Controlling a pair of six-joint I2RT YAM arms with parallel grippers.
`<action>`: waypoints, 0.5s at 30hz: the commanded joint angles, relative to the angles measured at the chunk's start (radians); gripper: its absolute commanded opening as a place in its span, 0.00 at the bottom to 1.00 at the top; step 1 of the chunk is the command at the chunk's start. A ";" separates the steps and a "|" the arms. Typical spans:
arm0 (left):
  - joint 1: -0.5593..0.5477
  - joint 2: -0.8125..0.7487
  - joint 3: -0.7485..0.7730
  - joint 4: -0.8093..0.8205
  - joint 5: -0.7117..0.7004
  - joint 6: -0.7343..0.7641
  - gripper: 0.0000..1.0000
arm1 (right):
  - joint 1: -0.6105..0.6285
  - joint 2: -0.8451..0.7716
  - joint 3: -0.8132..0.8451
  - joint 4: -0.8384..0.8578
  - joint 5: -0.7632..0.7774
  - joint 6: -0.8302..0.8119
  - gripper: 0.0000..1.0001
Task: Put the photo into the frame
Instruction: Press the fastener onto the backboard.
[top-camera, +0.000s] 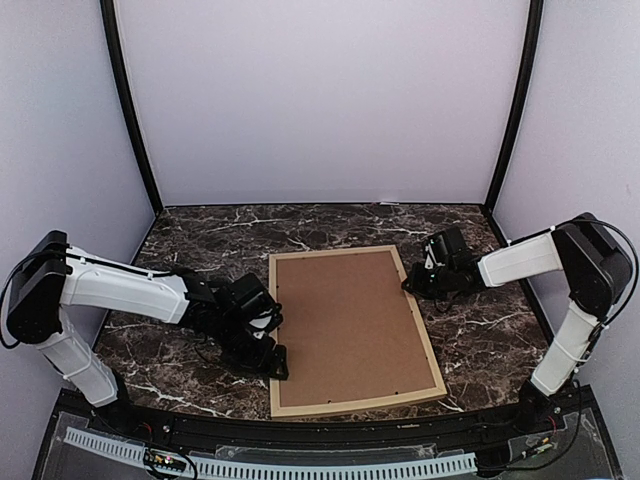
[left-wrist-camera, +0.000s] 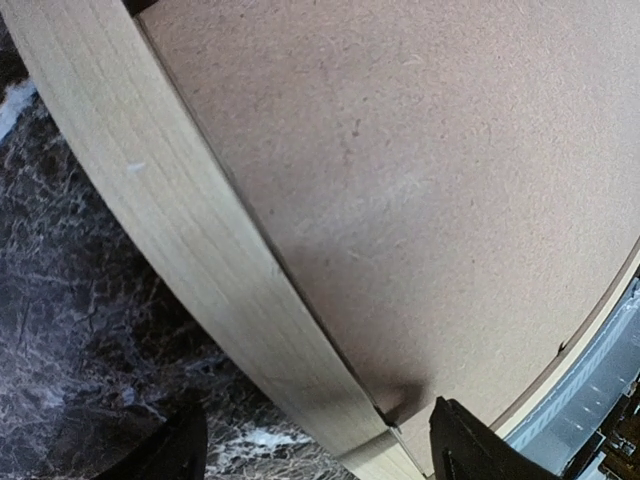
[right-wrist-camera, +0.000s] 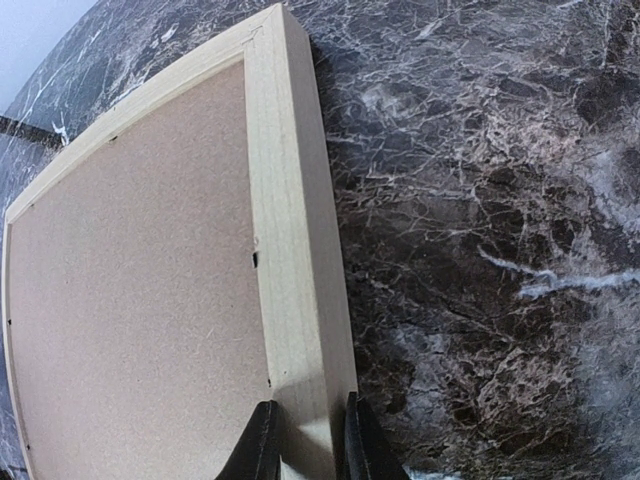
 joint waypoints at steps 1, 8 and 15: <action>-0.003 0.055 -0.025 0.007 -0.015 0.004 0.79 | 0.019 0.014 -0.039 -0.095 -0.058 0.076 0.07; -0.003 0.029 -0.020 -0.013 -0.028 0.003 0.78 | 0.021 0.019 -0.042 -0.089 -0.058 0.077 0.07; -0.003 -0.065 -0.001 -0.074 -0.062 -0.007 0.79 | 0.020 0.018 -0.039 -0.091 -0.059 0.074 0.07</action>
